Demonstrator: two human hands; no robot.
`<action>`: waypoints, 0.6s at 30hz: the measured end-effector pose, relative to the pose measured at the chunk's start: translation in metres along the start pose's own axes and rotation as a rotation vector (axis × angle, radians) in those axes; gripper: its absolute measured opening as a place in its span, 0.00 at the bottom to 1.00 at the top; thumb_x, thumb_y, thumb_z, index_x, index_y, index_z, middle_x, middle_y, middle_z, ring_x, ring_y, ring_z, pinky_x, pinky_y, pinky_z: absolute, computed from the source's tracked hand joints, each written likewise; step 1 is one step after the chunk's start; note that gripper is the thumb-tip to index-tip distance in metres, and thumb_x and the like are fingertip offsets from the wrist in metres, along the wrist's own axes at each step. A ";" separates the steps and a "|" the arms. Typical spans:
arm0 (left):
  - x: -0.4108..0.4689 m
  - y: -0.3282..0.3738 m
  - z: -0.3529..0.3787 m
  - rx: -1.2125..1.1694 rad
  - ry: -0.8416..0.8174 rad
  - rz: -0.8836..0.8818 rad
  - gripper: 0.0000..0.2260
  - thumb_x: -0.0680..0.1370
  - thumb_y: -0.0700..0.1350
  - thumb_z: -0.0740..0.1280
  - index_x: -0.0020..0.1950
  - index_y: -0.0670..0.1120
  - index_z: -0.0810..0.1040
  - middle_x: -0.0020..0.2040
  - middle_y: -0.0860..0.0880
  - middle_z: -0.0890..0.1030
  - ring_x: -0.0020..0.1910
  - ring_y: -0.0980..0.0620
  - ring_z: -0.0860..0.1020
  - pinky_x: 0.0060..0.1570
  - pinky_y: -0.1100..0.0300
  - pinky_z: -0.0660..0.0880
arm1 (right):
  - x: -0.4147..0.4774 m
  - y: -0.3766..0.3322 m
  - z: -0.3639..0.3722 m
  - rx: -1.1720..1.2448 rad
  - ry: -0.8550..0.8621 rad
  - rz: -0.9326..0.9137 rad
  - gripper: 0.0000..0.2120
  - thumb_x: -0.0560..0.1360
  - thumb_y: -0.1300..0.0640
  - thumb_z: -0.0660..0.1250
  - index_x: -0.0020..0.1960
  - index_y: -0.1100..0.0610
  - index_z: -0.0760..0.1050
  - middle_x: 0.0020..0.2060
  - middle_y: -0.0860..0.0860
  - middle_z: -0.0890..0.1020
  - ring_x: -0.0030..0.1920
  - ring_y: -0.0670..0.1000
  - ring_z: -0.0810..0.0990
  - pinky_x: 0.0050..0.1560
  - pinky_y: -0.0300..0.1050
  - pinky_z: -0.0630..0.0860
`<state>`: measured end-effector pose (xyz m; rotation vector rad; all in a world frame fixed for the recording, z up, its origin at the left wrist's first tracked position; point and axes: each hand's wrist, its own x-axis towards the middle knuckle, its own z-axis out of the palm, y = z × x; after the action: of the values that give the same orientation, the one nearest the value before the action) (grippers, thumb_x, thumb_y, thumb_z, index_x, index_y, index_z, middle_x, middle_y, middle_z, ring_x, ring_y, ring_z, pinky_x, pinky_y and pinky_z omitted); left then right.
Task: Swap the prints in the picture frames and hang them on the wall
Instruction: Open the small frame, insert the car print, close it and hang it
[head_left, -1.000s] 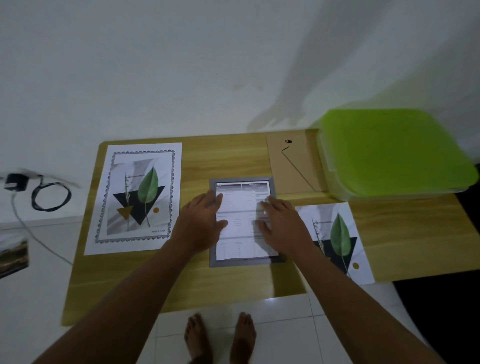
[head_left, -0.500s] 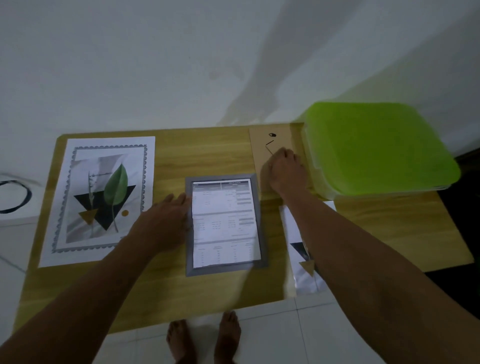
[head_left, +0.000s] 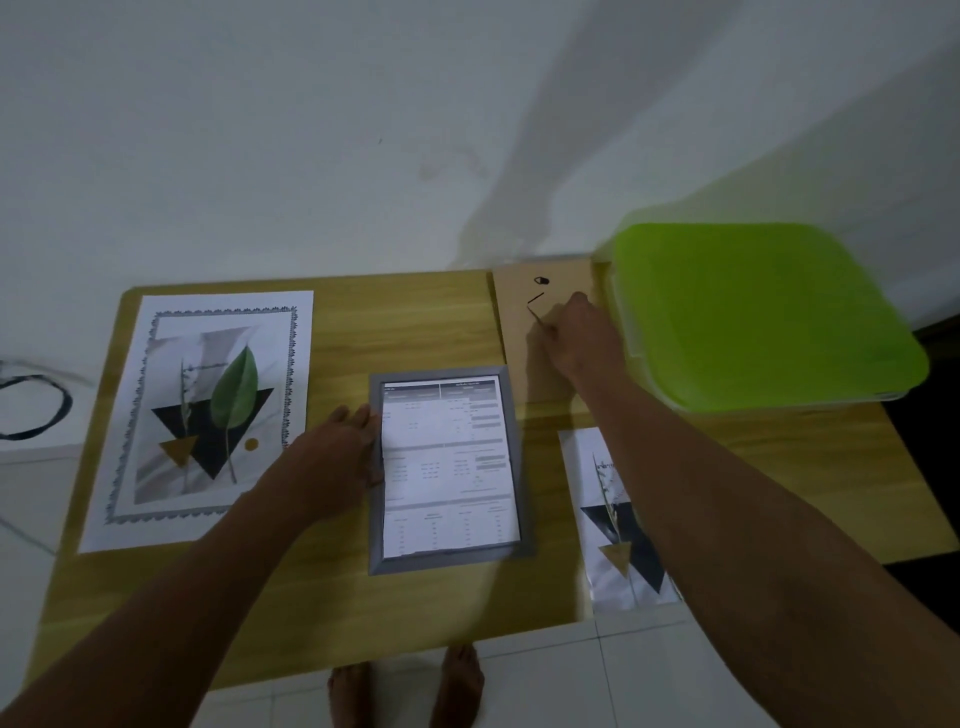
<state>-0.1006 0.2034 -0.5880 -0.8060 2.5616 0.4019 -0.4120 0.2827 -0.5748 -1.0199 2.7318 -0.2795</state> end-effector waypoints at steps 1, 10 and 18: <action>0.000 -0.001 0.000 -0.003 0.000 0.002 0.33 0.79 0.52 0.64 0.79 0.43 0.52 0.78 0.45 0.58 0.76 0.43 0.58 0.70 0.51 0.64 | -0.002 -0.002 -0.004 -0.019 0.011 -0.016 0.19 0.79 0.50 0.66 0.60 0.63 0.69 0.55 0.60 0.80 0.56 0.61 0.80 0.43 0.47 0.70; -0.007 0.009 -0.010 -0.036 0.000 -0.017 0.33 0.81 0.51 0.62 0.79 0.41 0.50 0.79 0.43 0.55 0.77 0.42 0.55 0.74 0.53 0.55 | -0.015 -0.030 -0.049 -0.113 0.154 -0.192 0.14 0.77 0.48 0.67 0.54 0.57 0.70 0.47 0.55 0.82 0.49 0.59 0.82 0.38 0.47 0.65; -0.017 0.012 -0.025 -0.125 0.018 -0.014 0.30 0.78 0.50 0.67 0.76 0.42 0.62 0.71 0.43 0.70 0.67 0.42 0.69 0.63 0.50 0.70 | -0.079 -0.055 -0.048 -0.078 -0.062 -0.208 0.21 0.74 0.38 0.67 0.49 0.54 0.68 0.43 0.52 0.76 0.44 0.54 0.76 0.38 0.46 0.66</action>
<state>-0.1027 0.2111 -0.5563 -0.8747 2.5669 0.5575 -0.3323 0.2987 -0.5044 -1.3138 2.6015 -0.1717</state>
